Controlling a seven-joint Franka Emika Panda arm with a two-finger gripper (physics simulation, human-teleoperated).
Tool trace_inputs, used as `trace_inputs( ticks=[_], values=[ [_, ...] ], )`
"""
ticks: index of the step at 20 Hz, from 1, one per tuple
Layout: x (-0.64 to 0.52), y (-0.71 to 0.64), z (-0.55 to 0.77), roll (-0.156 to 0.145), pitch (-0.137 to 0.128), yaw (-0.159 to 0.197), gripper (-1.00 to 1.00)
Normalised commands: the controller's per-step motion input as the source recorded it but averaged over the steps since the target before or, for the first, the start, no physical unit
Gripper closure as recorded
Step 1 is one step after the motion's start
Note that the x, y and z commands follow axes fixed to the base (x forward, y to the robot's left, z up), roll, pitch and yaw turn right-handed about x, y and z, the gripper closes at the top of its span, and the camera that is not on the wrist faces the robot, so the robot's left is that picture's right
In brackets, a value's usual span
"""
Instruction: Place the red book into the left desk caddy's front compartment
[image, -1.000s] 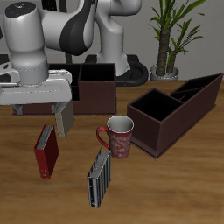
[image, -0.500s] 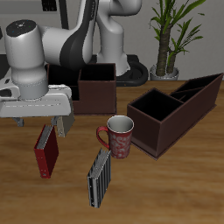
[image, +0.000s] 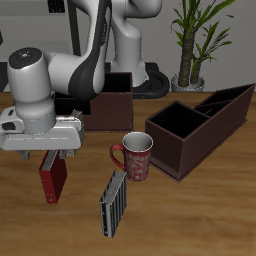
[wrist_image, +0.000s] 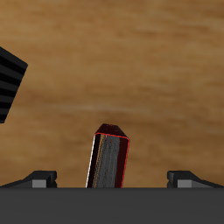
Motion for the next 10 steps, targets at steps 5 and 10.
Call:
trace_inputs(
  ticks=[5,10],
  values=[
    [-0.02,0.00,-0.50,0.016,0.029,-0.038,-1.00],
    [0.00,0.01,-0.55,-0.022,0.045,-0.020,1.00]
  ],
)
